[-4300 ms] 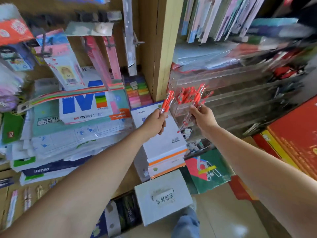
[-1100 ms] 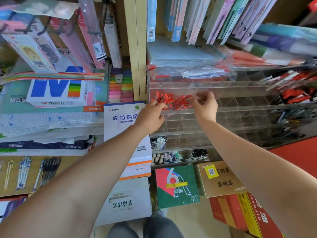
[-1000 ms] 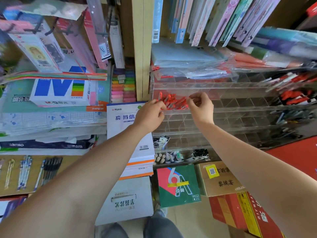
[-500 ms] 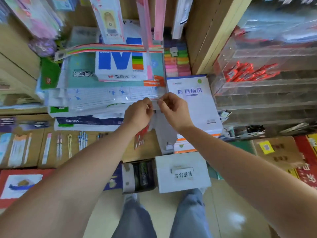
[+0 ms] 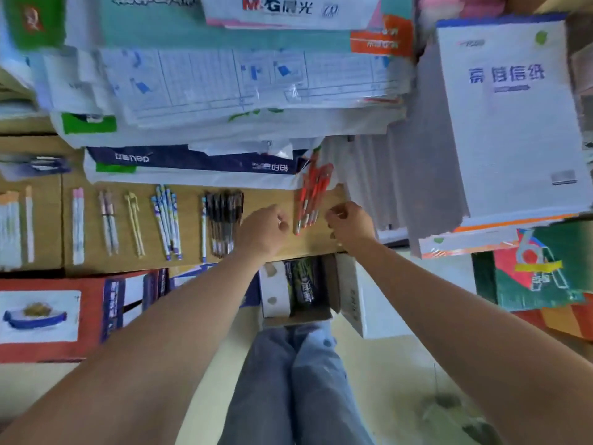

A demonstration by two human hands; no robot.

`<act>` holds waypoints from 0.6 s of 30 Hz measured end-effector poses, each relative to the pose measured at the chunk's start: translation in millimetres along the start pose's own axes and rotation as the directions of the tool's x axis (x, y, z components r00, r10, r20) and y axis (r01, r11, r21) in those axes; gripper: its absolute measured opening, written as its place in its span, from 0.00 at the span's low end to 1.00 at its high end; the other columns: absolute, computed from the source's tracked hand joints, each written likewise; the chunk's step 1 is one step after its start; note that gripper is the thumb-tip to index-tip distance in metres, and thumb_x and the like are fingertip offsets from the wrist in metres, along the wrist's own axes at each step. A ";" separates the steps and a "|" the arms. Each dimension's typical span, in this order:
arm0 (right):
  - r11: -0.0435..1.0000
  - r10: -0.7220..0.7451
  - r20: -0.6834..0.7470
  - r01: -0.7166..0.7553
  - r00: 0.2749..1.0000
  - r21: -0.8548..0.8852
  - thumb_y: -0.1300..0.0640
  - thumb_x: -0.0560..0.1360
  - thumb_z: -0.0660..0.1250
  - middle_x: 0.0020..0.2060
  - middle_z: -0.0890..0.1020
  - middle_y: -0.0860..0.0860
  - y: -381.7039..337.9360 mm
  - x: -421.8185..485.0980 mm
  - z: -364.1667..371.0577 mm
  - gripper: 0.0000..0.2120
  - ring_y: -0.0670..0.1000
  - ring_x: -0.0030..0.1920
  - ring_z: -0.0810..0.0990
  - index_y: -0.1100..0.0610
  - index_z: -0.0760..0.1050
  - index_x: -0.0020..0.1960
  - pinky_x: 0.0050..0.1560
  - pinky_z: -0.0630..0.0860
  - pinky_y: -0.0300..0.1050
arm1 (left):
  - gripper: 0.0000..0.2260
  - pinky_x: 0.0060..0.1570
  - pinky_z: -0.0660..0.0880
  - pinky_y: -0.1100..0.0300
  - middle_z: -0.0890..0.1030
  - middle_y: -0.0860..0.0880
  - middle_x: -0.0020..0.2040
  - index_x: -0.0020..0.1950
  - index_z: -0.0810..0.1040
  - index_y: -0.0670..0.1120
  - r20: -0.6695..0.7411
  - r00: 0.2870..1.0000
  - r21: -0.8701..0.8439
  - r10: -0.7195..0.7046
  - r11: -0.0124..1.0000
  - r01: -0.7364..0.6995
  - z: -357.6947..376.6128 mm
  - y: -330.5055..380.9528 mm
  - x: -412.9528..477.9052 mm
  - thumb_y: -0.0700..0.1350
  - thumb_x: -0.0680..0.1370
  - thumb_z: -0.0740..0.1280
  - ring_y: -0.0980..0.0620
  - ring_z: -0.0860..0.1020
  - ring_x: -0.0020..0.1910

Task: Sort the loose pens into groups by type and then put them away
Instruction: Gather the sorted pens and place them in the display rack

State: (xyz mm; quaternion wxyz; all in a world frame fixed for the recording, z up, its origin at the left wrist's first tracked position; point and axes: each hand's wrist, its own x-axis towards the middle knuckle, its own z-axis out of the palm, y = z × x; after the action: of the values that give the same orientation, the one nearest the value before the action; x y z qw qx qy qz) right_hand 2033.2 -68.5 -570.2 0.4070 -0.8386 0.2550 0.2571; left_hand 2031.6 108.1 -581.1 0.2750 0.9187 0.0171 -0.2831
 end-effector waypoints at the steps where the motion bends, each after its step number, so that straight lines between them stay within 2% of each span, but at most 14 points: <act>1: 1.000 0.024 -0.003 -0.024 1.000 -0.002 0.53 0.77 0.65 0.43 0.82 0.55 7.1 12.6 7.6 0.05 0.56 0.43 0.82 0.51 0.72 0.44 0.44 0.80 0.50 | 0.08 0.48 0.74 0.54 0.81 0.47 0.52 0.55 0.77 0.45 0.004 1.000 -0.012 -0.013 1.000 0.013 9.5 -6.5 10.0 0.44 0.79 0.61 0.46 0.78 0.51; 4: 0.996 0.089 -0.036 -0.088 0.995 0.015 0.48 0.76 0.66 0.43 0.83 0.54 21.8 48.7 28.2 0.08 0.56 0.43 0.82 0.52 0.72 0.45 0.43 0.80 0.50 | 0.09 0.44 0.71 0.58 0.80 0.48 0.54 0.57 0.76 0.45 -0.021 1.000 -0.004 -0.023 1.000 0.023 38.6 -23.3 44.0 0.45 0.79 0.62 0.47 0.78 0.51; 6: 0.993 0.119 -0.063 -0.118 0.991 0.019 0.43 0.75 0.66 0.39 0.81 0.49 26.6 70.8 39.7 0.13 0.52 0.40 0.81 0.53 0.73 0.47 0.42 0.79 0.48 | 0.09 0.47 0.73 0.56 0.80 0.48 0.54 0.57 0.76 0.45 -0.049 0.999 -0.011 -0.021 1.000 0.020 54.0 -29.4 65.2 0.46 0.79 0.63 0.47 0.78 0.52; 9: 0.995 0.075 -0.103 -0.081 0.992 -0.056 0.41 0.74 0.67 0.33 0.77 0.44 27.7 96.1 54.2 0.13 0.48 0.37 0.79 0.49 0.72 0.39 0.34 0.75 0.42 | 0.11 0.51 0.76 0.53 0.80 0.47 0.55 0.59 0.76 0.43 -0.096 0.995 -0.032 0.003 0.999 -0.006 69.9 -29.9 90.7 0.47 0.79 0.64 0.48 0.79 0.52; 13: 0.984 0.033 -0.121 -0.054 0.992 -0.171 0.40 0.73 0.68 0.35 0.79 0.45 33.2 112.8 63.8 0.15 0.45 0.35 0.77 0.51 0.81 0.47 0.26 0.65 0.35 | 0.13 0.44 0.79 0.51 0.82 0.49 0.48 0.58 0.76 0.45 -0.161 0.987 -0.058 0.027 0.998 -0.037 81.0 -26.6 109.7 0.51 0.78 0.65 0.49 0.80 0.45; 18: 0.981 0.032 -0.106 -0.051 0.994 -0.186 0.35 0.71 0.66 0.29 0.78 0.45 38.1 114.5 62.3 0.19 0.47 0.31 0.78 0.51 0.79 0.41 0.26 0.66 0.36 | 0.17 0.40 0.79 0.52 0.81 0.50 0.44 0.56 0.75 0.46 -0.187 0.982 -0.020 -0.006 1.000 0.002 85.5 -20.5 117.2 0.56 0.75 0.69 0.49 0.80 0.42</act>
State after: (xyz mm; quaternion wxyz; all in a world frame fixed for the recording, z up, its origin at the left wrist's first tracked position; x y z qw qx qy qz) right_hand 2079.4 -63.3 -697.8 0.3068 -0.8799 0.2674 0.2453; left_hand 2082.5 66.9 -712.2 0.2804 0.9385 0.0476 -0.1958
